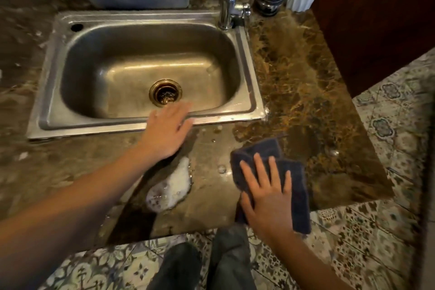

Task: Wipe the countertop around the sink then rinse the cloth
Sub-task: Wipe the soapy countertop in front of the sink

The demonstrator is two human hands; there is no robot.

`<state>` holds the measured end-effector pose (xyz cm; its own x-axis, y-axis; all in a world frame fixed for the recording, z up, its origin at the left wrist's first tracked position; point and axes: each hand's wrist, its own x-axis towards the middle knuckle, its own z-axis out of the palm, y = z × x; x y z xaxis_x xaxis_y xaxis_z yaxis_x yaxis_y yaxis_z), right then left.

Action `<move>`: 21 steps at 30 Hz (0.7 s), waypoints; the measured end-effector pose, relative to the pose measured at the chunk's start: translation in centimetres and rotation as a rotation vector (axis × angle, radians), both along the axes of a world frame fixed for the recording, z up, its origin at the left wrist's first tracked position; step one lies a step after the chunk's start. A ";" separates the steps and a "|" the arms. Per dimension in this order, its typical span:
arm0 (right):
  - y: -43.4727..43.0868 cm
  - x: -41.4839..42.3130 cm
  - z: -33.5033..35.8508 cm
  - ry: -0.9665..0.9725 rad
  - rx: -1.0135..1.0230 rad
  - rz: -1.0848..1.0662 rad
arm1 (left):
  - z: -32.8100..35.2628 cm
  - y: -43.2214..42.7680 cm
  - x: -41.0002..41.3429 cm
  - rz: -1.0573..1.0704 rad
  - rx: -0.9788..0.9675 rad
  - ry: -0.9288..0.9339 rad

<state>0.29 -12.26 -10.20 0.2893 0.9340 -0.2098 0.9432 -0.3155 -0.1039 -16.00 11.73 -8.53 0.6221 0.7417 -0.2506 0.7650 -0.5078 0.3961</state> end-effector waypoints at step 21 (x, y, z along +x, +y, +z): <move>7.9 -3.6 -0.4 -0.034 0.026 -0.035 | -3.9 -3.8 -14.2 0.106 0.285 0.108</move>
